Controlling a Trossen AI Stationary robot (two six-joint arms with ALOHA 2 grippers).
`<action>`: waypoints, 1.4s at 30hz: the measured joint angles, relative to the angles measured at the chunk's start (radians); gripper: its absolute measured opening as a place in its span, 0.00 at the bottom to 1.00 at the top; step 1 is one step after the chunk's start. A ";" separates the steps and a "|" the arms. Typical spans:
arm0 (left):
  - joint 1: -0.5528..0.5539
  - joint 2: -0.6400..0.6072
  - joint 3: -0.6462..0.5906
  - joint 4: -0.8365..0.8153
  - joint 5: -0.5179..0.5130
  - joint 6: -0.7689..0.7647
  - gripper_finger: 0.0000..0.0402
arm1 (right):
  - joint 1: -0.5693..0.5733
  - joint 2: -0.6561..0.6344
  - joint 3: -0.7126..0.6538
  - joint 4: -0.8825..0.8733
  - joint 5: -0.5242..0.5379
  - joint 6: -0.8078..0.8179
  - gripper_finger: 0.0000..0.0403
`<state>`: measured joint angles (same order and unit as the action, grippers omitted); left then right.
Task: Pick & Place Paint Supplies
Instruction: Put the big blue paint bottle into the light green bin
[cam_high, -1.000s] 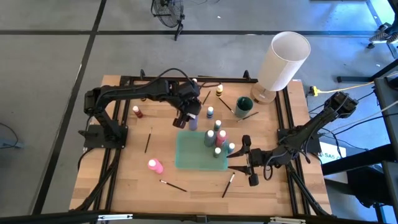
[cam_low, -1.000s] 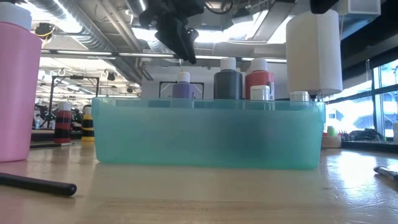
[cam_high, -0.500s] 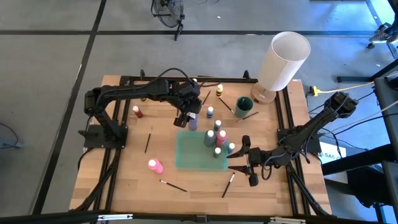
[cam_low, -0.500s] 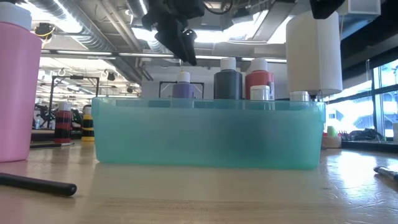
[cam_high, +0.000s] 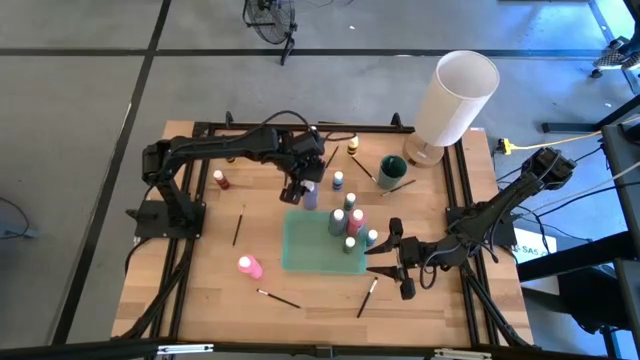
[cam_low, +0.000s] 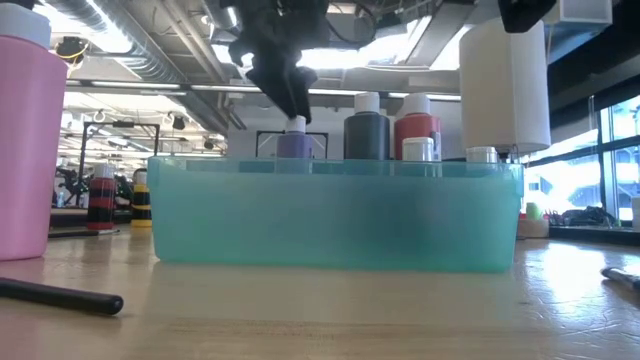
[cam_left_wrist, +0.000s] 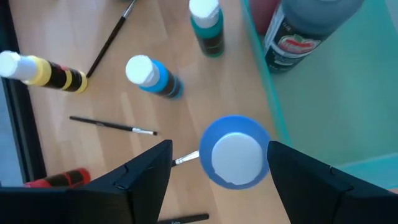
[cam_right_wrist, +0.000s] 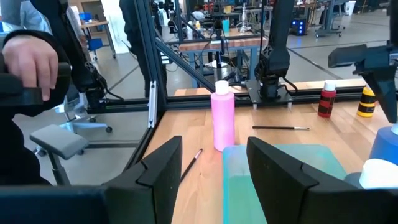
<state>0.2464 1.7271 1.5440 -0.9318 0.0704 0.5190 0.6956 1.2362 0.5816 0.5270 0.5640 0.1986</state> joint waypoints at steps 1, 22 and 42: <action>0.002 0.000 0.000 0.000 0.000 0.000 0.65 | 0.000 0.000 0.000 -0.001 0.000 0.000 0.45; 0.017 0.053 0.002 -0.010 0.016 0.001 0.64 | 0.000 0.000 0.000 -0.008 0.001 0.000 0.45; 0.017 0.053 0.002 -0.015 0.012 -0.053 0.38 | 0.000 0.000 0.000 -0.015 0.001 0.000 0.45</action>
<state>0.2634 1.7799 1.5455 -0.9470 0.0819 0.4658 0.6956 1.2362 0.5816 0.5121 0.5652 0.1982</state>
